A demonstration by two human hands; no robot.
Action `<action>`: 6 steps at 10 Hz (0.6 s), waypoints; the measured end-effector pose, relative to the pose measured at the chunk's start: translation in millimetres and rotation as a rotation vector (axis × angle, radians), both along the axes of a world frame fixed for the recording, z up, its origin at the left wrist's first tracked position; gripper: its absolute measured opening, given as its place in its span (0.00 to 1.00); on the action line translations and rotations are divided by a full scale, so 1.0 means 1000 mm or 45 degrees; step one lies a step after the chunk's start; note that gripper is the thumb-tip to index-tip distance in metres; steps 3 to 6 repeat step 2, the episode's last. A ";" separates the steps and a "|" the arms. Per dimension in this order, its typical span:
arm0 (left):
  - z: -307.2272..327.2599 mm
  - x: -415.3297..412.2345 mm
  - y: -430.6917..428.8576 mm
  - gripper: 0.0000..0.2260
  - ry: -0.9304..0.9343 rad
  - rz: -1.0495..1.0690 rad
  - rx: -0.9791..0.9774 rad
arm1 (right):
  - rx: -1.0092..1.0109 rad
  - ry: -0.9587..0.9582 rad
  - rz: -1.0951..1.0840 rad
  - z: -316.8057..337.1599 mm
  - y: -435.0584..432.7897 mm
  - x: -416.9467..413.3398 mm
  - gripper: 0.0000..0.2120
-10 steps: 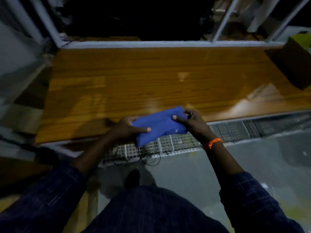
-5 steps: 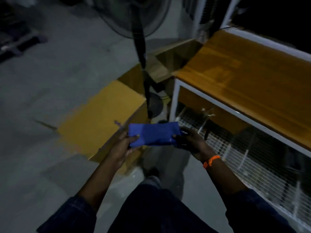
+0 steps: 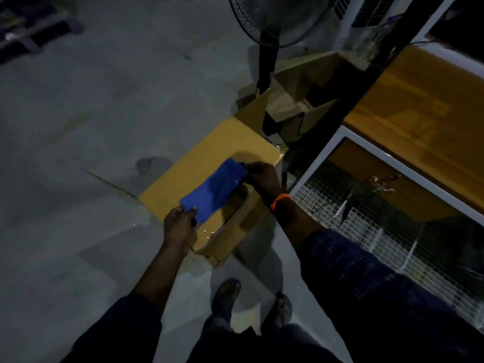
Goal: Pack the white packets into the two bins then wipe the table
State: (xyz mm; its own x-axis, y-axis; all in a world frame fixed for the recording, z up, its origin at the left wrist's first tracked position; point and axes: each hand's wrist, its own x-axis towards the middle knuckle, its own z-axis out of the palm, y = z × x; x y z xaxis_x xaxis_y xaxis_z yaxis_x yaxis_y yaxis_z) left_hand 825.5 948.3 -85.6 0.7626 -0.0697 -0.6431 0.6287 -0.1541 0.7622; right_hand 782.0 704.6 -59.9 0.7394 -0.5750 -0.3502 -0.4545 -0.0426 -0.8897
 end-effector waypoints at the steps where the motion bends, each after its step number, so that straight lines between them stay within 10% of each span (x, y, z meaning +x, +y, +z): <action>1: -0.054 0.027 0.015 0.17 -0.146 -0.112 0.200 | -0.132 0.091 -0.025 -0.005 0.000 0.023 0.16; 2: -0.016 0.019 0.013 0.26 -0.358 -0.386 0.566 | -0.283 0.230 0.040 -0.011 0.006 0.020 0.20; 6: -0.016 0.019 0.013 0.26 -0.358 -0.386 0.566 | -0.283 0.230 0.040 -0.011 0.006 0.020 0.20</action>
